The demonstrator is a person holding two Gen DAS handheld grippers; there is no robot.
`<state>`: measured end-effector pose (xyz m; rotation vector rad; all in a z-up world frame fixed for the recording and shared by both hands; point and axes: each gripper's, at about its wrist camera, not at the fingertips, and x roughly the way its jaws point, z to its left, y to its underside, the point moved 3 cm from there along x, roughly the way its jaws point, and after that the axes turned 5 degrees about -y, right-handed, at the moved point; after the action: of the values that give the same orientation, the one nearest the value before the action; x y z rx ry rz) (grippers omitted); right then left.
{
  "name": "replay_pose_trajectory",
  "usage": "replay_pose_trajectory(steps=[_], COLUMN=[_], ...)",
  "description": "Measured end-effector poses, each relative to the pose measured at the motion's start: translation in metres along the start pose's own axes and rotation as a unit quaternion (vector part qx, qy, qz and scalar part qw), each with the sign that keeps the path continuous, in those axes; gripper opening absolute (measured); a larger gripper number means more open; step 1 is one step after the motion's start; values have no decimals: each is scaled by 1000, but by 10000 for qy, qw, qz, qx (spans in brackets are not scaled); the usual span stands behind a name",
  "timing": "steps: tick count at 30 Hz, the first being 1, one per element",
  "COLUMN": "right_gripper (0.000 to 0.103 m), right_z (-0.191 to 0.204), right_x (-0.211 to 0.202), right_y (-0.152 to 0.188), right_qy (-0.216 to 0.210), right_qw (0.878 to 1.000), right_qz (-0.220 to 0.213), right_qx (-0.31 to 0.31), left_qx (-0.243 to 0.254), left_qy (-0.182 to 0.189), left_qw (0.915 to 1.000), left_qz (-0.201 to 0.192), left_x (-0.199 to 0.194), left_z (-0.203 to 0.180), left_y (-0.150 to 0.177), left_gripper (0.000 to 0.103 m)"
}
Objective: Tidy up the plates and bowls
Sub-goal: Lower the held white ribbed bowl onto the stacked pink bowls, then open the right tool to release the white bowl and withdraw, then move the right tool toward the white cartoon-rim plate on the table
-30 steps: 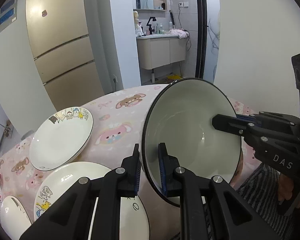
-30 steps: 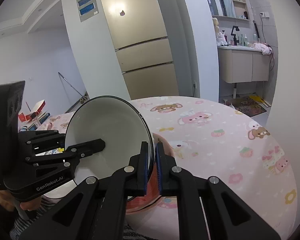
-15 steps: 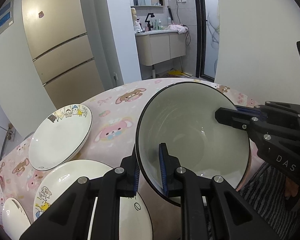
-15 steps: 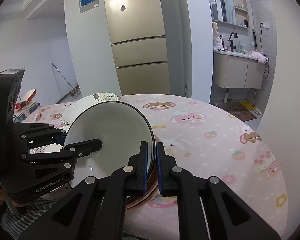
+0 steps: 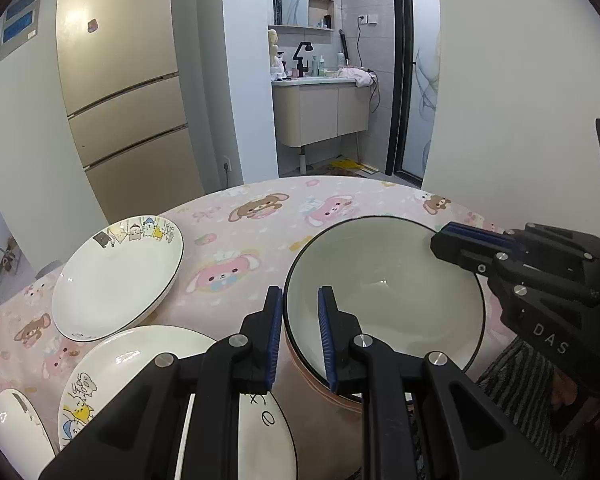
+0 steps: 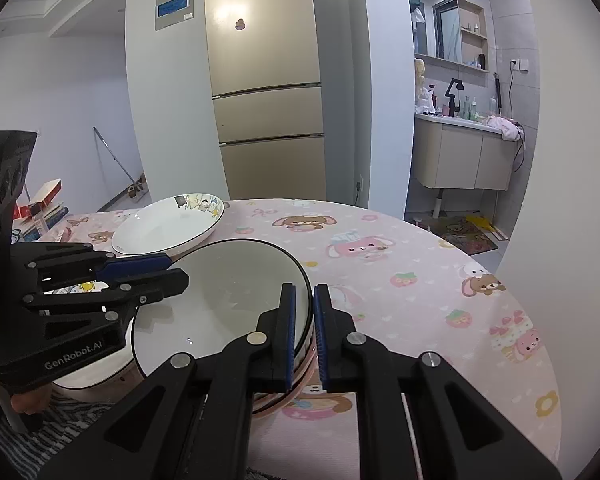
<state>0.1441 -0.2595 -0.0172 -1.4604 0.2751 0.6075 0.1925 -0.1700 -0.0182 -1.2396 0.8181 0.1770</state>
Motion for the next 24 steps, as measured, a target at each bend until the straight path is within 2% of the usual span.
replay_pose_trajectory(steps=[4,5,6,7,8,9,10,11,12,13,15,16,18,21,24], right_gripper=[10,13,23,40,49,67,75,77,80,85,93,98,103,103,103], right_z=[0,-1,-1,-2,-2,-3,-4,-4,-4,-4,-4,-4,-5,-8,-11], right_x=[-2,-1,-1,-1,-1,-2,-3,-5,-5,-5,-3,-4,-4,-1,4], right_y=[0,0,-1,0,-1,-1,-1,-2,-2,-2,-1,-1,-1,0,1], right_qy=[-10,-12,-15,-5,2,29,59,53,13,-5,-23,-54,-80,-149,-288], right_qw=[10000,10000,10000,10000,9999,9999,9998,9998,9997,9998,9998,9997,9997,9995,9989], right_qz=[-51,-57,-44,-38,-46,-75,-117,-155,-168,-151,-131,-143,-160,-85,30], right_qx=[32,54,73,91,107,126,142,151,162,165,166,168,179,270,373], left_qx=[-280,-410,-487,-634,-743,-811,-868,-918,-938,-942,-980,-1017,-1003,-924,-978], left_qy=[125,197,236,316,405,474,498,470,444,433,439,429,396,232,246], left_qw=[9994,9988,9984,9973,9961,9951,9944,9939,9938,9939,9940,9939,9941,9952,9944], left_qz=[132,161,179,207,246,293,353,390,397,371,196,68,-149,-217,-303], left_x=[3,4,4,4,5,6,8,9,9,8,3,-1,-9,-14,-20], left_z=[7,12,14,20,23,26,28,30,31,32,34,35,37,41,49], left_y=[-1,-2,-3,-3,-4,-4,-4,-3,-4,-4,-5,-7,-11,-15,-20], left_gripper=[20,20,20,20,20,20,23,26,41,67,100,103,103,103,103])
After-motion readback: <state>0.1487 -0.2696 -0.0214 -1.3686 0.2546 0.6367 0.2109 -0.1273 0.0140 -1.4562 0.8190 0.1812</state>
